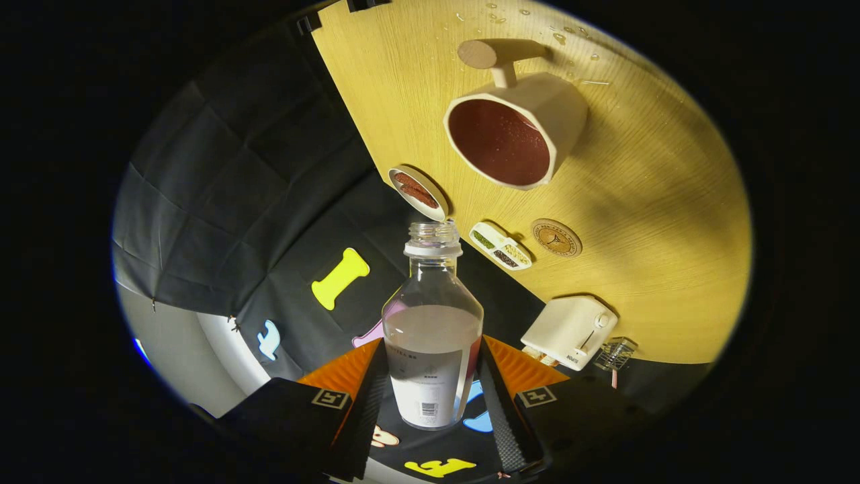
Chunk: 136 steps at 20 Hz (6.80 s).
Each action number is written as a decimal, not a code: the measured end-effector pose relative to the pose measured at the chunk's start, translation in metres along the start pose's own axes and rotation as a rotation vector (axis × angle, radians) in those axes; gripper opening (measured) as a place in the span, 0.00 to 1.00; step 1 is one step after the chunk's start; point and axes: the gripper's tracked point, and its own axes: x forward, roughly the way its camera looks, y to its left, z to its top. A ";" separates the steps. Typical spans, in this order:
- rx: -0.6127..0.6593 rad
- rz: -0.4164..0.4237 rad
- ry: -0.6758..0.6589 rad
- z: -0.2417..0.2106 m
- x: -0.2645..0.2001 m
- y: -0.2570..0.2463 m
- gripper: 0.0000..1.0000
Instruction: Take the bottle from table, then pour the juice into the cup, finally place the bottle on the coaster
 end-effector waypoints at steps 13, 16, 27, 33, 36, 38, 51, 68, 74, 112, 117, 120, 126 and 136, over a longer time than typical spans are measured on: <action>-0.331 -0.075 0.005 0.007 -0.008 -0.015 0.75; -0.529 -0.072 -0.011 0.008 -0.012 -0.014 0.75; -1.404 0.026 -0.099 -0.023 -0.043 0.021 0.75; -1.714 0.073 -0.145 -0.050 -0.053 0.019 0.75; -1.864 0.102 -0.155 -0.070 -0.052 0.014 0.75; -1.961 0.130 -0.168 -0.086 -0.047 0.011 0.75; -2.296 0.181 -0.299 -0.107 0.043 -0.049 0.75; -2.469 0.072 -0.395 -0.053 0.146 -0.124 0.76; -2.426 0.021 -0.392 -0.023 0.167 -0.126 0.76; -2.416 0.086 -0.230 -0.070 0.037 -0.106 0.97; -2.462 0.136 -0.184 -0.096 -0.004 -0.098 0.97; -2.472 0.163 -0.134 -0.109 -0.022 -0.096 0.97; -2.386 0.222 0.000 -0.129 -0.060 -0.089 0.97; -2.360 0.274 0.156 -0.130 -0.096 -0.046 0.97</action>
